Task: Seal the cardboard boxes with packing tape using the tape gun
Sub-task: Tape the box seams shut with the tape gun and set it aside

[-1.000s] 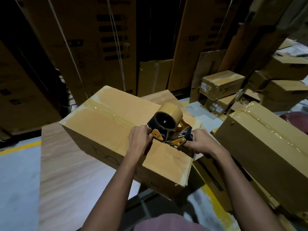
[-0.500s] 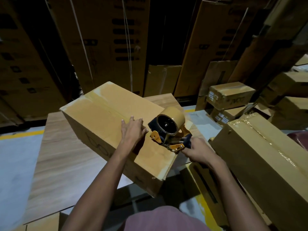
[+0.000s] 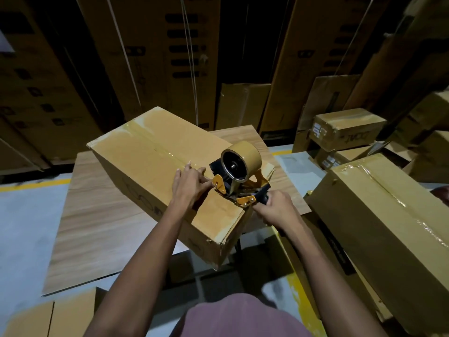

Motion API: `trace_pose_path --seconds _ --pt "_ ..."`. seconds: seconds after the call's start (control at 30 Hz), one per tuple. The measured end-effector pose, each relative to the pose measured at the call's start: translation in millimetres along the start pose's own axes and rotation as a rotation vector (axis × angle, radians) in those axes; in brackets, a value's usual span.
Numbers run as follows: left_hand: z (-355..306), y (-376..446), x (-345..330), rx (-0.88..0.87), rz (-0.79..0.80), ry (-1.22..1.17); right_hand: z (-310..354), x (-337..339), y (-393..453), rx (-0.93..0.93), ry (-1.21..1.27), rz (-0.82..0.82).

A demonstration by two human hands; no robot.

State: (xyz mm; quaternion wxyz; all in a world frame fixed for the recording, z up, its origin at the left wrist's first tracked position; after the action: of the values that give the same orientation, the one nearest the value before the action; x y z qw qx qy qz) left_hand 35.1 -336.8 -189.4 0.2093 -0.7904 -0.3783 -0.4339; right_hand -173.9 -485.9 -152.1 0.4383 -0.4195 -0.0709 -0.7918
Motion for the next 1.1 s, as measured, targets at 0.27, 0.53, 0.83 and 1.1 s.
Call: trace_pose_path --seconds 0.27,0.53,0.83,1.1 --pt "-15 0 -5 -0.008 -0.027 0.214 -42 22 -17 -0.038 0.015 -0.005" --pt "-62 -24 -27 -0.055 -0.037 0.077 -40 13 -32 0.043 0.065 -0.023" --pt "-53 -24 -28 0.01 0.02 0.107 -38 21 -26 0.084 0.006 -0.042" --pt "-64 -30 -26 -0.12 0.069 0.027 -74 39 -46 0.088 0.143 -0.046"
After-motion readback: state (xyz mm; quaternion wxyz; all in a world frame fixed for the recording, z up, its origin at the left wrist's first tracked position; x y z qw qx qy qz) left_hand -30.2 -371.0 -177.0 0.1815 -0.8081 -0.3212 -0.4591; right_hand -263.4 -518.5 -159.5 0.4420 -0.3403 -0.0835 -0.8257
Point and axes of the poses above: each hand's wrist, its own y-axis towards the middle knuckle, its own x-axis out of the back of the hand, z = x × y, the point moved 7 cm from there along y, towards the middle knuckle
